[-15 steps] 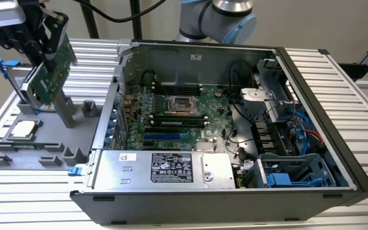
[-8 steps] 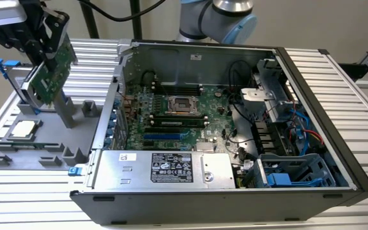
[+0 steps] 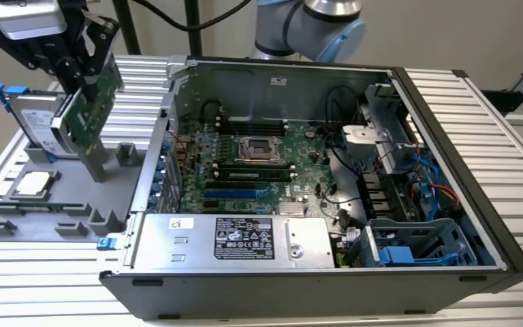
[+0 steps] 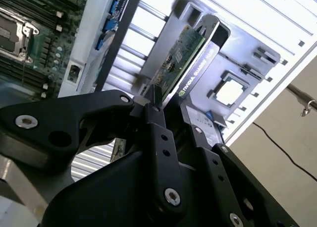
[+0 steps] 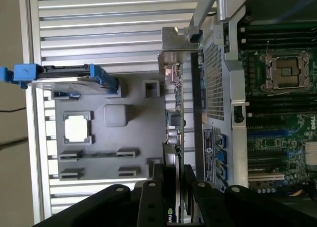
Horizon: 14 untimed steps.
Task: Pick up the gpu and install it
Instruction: 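Pick up the gpu and move the gpu toward the slot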
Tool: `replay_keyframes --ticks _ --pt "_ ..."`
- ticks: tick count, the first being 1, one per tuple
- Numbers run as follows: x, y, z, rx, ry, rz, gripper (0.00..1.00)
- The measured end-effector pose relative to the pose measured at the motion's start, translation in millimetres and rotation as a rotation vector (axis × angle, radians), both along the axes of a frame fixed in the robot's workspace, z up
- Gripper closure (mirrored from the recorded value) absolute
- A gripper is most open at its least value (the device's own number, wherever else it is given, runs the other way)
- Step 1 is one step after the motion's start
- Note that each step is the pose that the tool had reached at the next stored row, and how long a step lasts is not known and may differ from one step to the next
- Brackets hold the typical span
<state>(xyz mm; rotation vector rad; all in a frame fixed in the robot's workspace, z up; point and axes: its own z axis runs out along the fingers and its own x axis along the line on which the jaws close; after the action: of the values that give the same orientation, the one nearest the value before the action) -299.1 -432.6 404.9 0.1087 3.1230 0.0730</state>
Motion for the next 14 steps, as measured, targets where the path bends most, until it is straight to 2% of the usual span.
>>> replay_keyframes --ticks 3,7,14 --pt "7.6 0.0 0.0 0.0001 0.0011 0.000 1.00" --pt "8.9 0.0 0.3 0.0002 0.0022 0.000 1.00" --pt "9.5 0.0 9.8 0.0001 0.0065 0.000 1.00"
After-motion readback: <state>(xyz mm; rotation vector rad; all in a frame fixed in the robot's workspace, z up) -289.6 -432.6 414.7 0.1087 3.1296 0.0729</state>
